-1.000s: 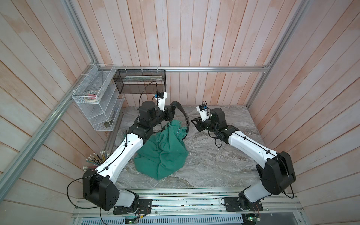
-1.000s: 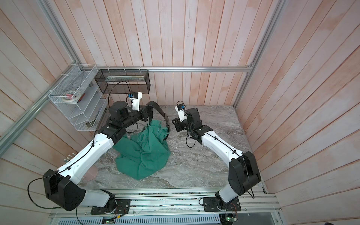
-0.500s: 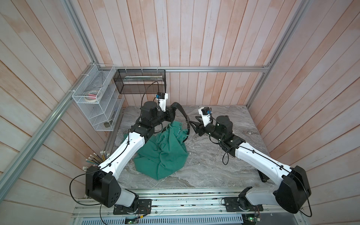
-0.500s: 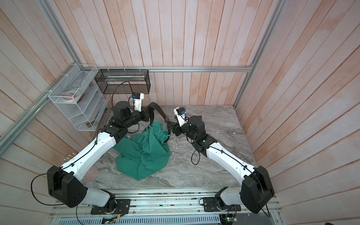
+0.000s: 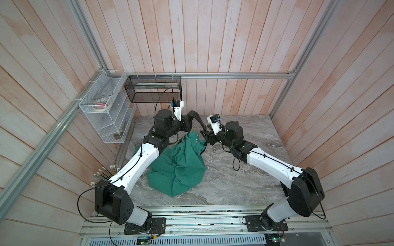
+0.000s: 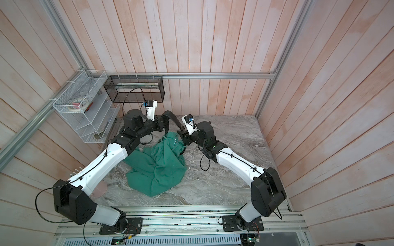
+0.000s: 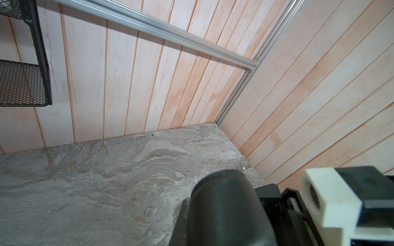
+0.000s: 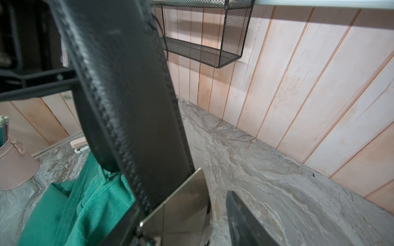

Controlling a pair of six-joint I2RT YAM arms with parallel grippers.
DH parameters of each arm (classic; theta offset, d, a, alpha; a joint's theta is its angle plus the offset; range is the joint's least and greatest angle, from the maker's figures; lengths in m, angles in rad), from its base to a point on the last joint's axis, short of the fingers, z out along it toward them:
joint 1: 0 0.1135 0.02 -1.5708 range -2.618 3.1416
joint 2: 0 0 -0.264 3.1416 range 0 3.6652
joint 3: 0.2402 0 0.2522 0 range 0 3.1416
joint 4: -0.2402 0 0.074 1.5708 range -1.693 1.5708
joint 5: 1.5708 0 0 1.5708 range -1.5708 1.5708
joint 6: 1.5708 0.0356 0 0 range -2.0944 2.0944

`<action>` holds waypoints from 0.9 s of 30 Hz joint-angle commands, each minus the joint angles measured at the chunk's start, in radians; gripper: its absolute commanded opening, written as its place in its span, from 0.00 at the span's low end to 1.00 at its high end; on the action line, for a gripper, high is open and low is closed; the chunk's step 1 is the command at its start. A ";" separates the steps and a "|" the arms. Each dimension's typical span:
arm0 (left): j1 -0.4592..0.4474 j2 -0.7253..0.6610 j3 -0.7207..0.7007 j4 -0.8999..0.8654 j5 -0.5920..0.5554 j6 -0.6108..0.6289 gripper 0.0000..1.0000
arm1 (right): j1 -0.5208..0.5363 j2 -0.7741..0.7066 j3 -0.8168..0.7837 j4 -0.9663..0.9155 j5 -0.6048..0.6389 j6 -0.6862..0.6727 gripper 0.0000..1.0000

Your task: Remove the belt from the trousers

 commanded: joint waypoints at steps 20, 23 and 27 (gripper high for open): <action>-0.027 -0.009 -0.169 0.185 0.011 0.167 0.34 | 0.012 -0.031 0.270 -0.076 0.351 -0.193 0.00; -0.045 -0.013 -0.152 0.165 -0.056 0.227 0.53 | 0.012 -0.023 0.294 -0.141 0.330 -0.199 0.00; -0.063 -0.015 -0.104 0.107 -0.135 0.318 0.60 | 0.011 -0.034 0.262 -0.222 0.287 -0.206 0.00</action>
